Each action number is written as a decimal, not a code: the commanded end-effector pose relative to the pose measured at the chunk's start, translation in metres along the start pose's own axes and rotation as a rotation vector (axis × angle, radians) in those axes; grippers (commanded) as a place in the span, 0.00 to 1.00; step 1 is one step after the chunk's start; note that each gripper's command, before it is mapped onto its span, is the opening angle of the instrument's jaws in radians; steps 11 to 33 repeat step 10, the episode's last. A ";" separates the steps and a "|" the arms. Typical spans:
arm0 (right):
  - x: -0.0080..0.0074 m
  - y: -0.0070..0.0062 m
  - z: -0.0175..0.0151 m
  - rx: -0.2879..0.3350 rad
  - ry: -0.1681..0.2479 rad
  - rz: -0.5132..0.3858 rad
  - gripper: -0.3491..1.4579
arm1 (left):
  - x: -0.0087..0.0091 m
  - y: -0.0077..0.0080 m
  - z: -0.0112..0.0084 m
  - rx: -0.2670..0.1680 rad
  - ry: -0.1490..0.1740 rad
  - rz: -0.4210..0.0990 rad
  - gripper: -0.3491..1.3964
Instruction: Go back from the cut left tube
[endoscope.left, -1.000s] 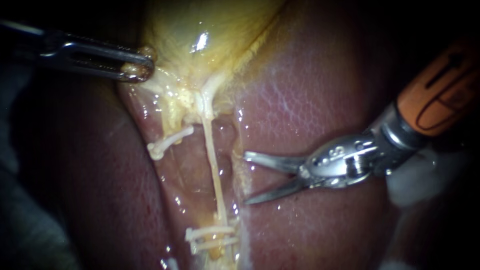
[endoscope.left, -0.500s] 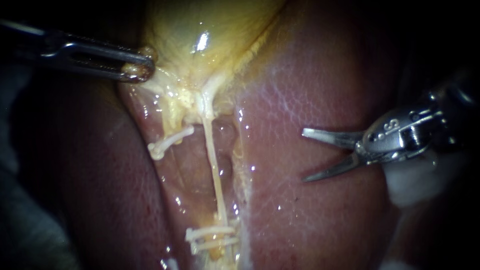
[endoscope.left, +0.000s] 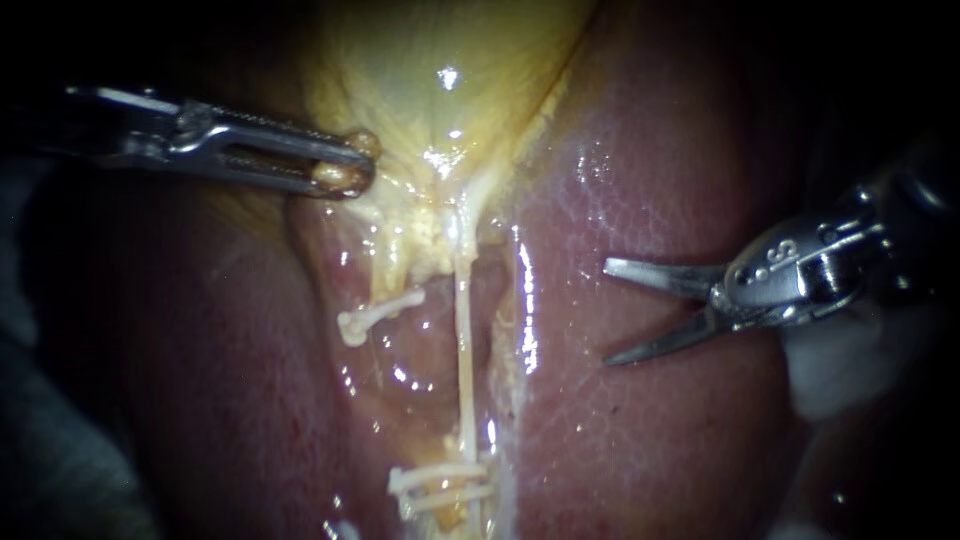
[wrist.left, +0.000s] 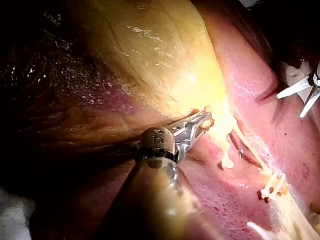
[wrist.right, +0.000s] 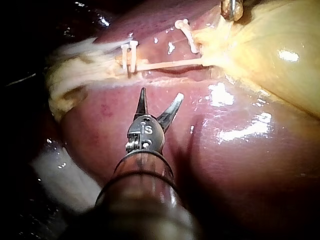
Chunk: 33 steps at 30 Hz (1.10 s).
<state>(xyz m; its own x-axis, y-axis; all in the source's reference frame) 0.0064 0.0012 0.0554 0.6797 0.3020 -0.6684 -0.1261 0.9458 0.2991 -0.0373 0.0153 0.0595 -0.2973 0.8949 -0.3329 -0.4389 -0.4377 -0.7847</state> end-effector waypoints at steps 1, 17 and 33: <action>0.0000 0.0000 0.0000 0.000 0.000 0.000 0.99 | -0.0001 -0.0001 0.0000 0.001 -0.001 0.000 0.00; 0.0002 -0.0003 0.0004 0.038 0.012 -0.001 0.99 | 0.0001 -0.0001 -0.0005 -0.003 -0.003 0.000 0.00; 0.0002 -0.0003 0.0004 0.038 0.012 -0.001 0.99 | 0.0001 -0.0001 -0.0005 -0.003 -0.003 0.000 0.00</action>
